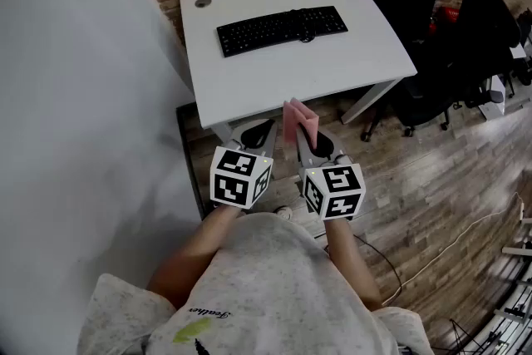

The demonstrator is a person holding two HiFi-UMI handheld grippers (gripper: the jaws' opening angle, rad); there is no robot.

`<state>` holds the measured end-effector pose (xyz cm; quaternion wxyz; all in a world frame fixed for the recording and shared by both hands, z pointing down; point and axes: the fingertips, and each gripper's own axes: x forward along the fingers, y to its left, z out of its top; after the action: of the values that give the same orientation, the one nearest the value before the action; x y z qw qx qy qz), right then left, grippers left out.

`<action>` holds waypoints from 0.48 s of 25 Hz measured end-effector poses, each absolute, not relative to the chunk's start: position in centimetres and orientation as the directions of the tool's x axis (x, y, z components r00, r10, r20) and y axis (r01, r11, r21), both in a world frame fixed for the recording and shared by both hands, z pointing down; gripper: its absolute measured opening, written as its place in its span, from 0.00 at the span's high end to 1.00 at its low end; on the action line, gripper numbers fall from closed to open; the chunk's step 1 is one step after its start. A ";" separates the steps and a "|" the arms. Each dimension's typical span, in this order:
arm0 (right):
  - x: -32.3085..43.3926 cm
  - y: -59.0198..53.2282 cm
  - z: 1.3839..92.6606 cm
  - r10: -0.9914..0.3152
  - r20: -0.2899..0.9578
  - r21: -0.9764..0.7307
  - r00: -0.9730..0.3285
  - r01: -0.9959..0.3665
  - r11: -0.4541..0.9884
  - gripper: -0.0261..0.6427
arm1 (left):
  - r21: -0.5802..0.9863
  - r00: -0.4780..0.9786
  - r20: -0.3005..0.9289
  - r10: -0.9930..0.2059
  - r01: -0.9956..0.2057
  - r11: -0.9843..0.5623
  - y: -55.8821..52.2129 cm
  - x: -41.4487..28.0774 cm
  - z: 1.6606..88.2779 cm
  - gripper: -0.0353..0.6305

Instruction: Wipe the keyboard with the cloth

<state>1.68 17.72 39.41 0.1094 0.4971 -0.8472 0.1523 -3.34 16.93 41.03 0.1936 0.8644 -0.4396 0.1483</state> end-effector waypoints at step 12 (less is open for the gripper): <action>5.0 17.1 40.6 -0.794 0.323 -0.179 -0.515 -0.857 0.483 0.93 | 0.193 0.568 0.436 -0.698 -0.816 -0.544 16.1 0.8 42.1 0.96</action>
<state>4.98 17.13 40.61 0.0984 0.4825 -0.8556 0.1600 0.75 16.07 42.14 0.1901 0.8649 -0.4377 0.1557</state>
